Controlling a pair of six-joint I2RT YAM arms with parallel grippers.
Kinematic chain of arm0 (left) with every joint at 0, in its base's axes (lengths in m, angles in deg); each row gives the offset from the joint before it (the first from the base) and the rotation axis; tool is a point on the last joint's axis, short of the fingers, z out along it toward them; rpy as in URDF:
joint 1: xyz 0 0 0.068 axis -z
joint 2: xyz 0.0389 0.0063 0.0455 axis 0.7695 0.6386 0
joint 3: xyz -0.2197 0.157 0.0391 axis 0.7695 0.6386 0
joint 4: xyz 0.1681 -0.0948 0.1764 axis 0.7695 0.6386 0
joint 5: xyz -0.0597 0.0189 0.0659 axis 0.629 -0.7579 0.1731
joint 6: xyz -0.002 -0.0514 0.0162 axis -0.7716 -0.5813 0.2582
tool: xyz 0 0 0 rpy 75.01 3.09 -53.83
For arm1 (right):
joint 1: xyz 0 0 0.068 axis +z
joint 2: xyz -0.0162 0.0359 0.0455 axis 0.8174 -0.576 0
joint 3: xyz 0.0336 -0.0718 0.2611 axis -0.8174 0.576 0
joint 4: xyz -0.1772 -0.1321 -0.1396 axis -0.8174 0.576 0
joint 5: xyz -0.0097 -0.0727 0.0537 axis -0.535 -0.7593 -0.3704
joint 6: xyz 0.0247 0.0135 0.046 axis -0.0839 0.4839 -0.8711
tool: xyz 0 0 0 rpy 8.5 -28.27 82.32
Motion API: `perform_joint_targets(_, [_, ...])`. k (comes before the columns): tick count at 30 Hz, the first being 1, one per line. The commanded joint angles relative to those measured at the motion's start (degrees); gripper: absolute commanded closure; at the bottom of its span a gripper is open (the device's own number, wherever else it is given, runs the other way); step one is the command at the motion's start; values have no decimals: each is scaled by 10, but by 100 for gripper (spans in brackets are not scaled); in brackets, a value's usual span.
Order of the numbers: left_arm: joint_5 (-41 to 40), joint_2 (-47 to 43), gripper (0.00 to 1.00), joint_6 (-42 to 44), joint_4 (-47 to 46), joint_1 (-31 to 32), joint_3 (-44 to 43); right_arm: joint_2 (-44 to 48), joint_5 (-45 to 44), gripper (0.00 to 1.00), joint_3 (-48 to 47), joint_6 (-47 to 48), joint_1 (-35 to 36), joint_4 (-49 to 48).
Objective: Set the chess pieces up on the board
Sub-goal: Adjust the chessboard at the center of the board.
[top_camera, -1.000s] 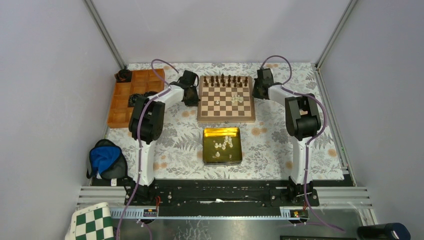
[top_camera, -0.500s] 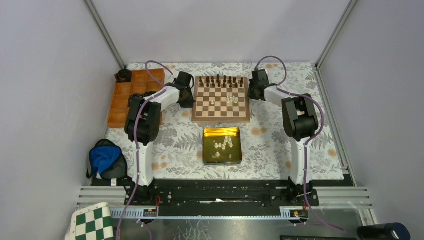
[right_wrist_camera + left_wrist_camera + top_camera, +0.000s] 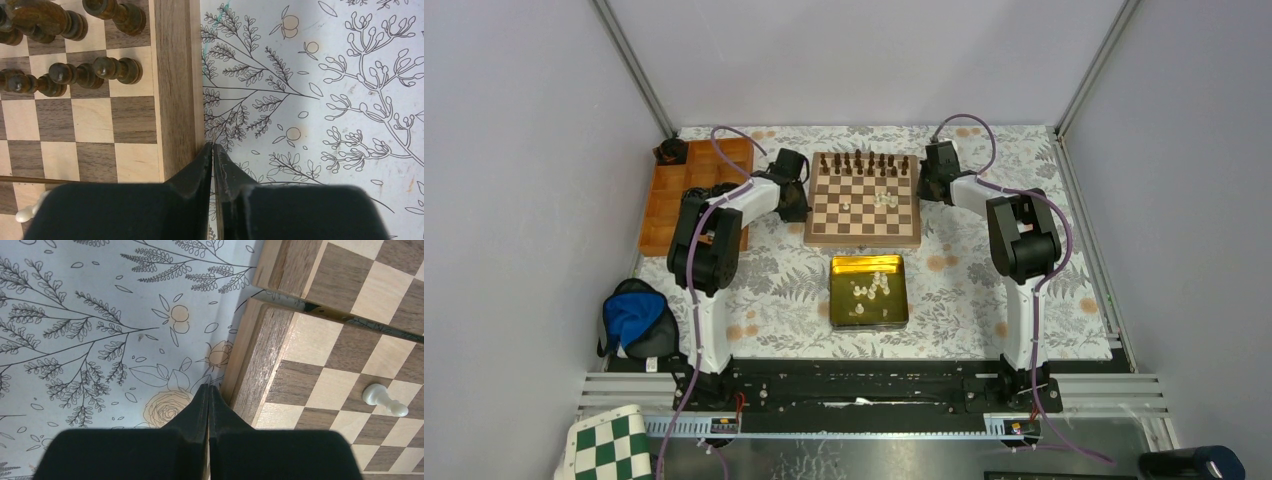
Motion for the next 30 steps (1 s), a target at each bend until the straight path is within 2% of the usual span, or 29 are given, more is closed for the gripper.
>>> perform_joint_targets(1, [-5,-15,100,0,-4,2,16,25,34,88,14,-11,30,21])
perform_joint_targets(6, [-2,-22,100,-3,-7,2,26,28,20,82,7,-6,29,29])
perform_joint_targets(10, [-5,-28,100,-5,-10,2,37,28,12,71,0,1,30,36])
perform_joint_targets(16, [-33,-35,100,-10,1,1,36,36,-21,61,-14,25,29,51])
perform_joint_targets(20, [-64,-34,95,-12,17,-1,24,50,-44,57,-21,44,28,56])
perform_joint_targets(25, [-112,-37,73,-20,37,-10,1,77,-64,53,-25,68,29,61])
perform_joint_targets(27, [-135,-44,55,-30,44,-20,-4,90,-70,51,-27,75,29,64])
perform_joint_targets(30, [-150,-59,40,-40,45,-34,-6,110,-75,50,-28,82,28,67])
